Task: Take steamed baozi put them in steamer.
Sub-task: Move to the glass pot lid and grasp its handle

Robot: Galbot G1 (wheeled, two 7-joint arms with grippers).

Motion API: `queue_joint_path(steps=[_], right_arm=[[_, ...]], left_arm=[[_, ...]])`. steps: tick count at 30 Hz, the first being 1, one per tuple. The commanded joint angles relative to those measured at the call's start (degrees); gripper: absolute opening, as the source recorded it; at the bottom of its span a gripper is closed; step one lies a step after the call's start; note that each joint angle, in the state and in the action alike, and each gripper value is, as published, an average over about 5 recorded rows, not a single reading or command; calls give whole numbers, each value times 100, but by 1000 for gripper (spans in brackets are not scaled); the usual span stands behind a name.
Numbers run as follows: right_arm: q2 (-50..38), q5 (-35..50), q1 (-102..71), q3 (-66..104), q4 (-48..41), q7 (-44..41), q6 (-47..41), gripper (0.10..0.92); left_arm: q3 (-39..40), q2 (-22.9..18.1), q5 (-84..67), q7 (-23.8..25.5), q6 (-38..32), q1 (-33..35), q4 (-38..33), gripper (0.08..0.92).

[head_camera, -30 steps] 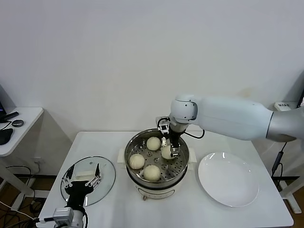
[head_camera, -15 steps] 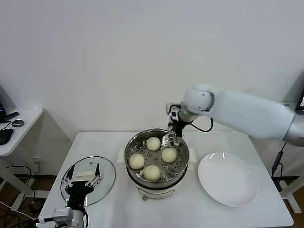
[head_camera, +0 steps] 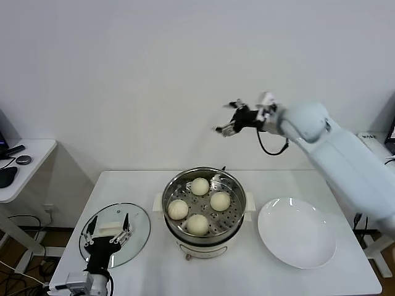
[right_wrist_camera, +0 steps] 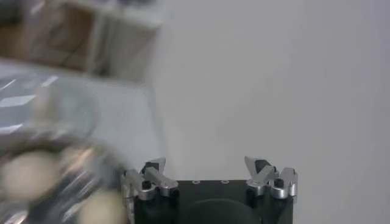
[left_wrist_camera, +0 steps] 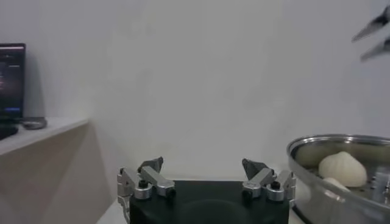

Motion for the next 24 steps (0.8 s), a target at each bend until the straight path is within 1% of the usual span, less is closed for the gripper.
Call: queue_joint_path(steps=[1,3,6,8,10,13,14,15,17,19,21,22,24], right_arm=[[1195,-46,-4599,5047,730,1789,1593,823],[1712,-68,-5130,5450,844,1917,1779,823],[2354,-192,-5783,5785,996,2074,1982,823],[2645,-299,-6153,5880,1113,2142,2028,823],[2806,-377,-6459,5907,1230,2163,2062,823],[2873,-425,-6745,5891,1355,2170,2096,823],[2870,-431,-6799,5883,1388,2175,2100,823],[2860,-434,-6840,5873,1420,2181,2099,823],[2834,-442,-6902,5859,1494,2190,2095,823],[2821,-448,-6942,5854,1584,2194,2076,823],[2827,-449,-6974,5854,1662,2191,2046,823],[2834,-450,-6983,5852,1682,2190,2033,823],[2848,-438,-6995,5852,1698,2189,2015,823]], left_arm=[[-297,66,151,46,-99,-105,227,823],[-327,100,453,12,-149,-195,337,823],[-365,106,1347,-119,-385,-404,614,823],[-421,112,2313,-243,-606,-575,851,823],[-459,220,3522,-477,-756,-753,1090,823],[-388,657,5813,-1304,-836,-1012,1531,823],[-352,844,6608,-1526,-870,-1069,1691,823],[-306,1055,7261,-1645,-903,-1097,1820,823],[-170,1514,8012,-1550,-946,-1061,1960,823],[4,1912,8235,-1223,-951,-1002,2015,823],[100,2112,8568,-1022,-1008,-1050,2263,823],[97,2124,8828,-1135,-1086,-1135,2505,823],[9,2034,9289,-1638,-1251,-1309,3027,823]])
